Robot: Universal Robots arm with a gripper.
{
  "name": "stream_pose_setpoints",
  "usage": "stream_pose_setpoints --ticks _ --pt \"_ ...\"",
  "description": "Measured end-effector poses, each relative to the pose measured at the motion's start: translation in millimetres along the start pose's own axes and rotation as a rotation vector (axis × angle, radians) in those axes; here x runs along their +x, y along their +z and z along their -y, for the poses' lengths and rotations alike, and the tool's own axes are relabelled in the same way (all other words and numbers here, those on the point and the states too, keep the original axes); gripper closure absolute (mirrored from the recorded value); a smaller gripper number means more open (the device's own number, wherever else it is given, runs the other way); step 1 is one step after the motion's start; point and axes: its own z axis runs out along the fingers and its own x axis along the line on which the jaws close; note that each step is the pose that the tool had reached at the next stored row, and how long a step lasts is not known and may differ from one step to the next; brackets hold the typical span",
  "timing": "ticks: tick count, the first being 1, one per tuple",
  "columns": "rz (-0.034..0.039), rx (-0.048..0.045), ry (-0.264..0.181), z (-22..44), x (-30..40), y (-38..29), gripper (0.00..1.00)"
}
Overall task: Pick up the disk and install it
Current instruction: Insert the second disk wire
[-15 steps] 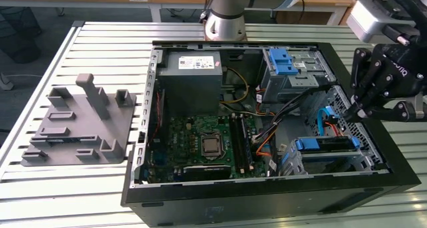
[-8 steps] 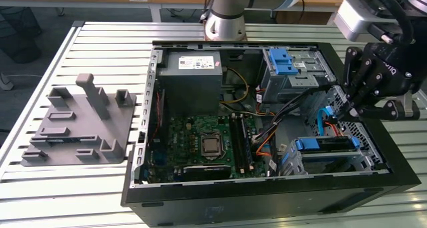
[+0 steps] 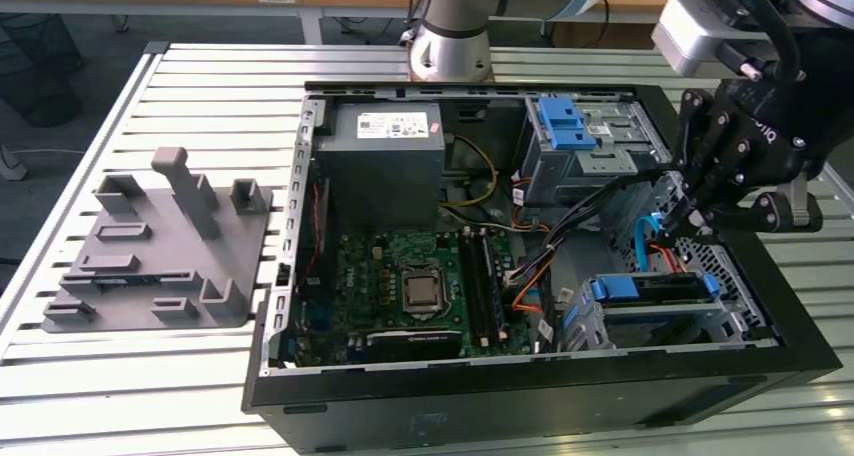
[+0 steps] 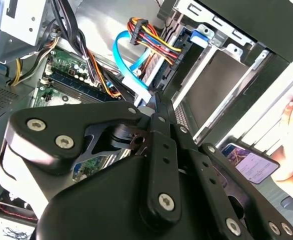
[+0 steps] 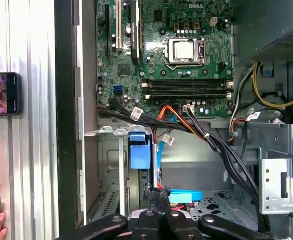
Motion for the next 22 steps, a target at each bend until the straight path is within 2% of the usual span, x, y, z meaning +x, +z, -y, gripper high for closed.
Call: stream_pose_setpoints --ticks 12,22 --pt "-0.0003 0.0038 0.000 0.0 -1.5 6.3 0.89" --pt "-0.0004 0.0040 0.000 -1.0 -2.3 4.8 0.89"
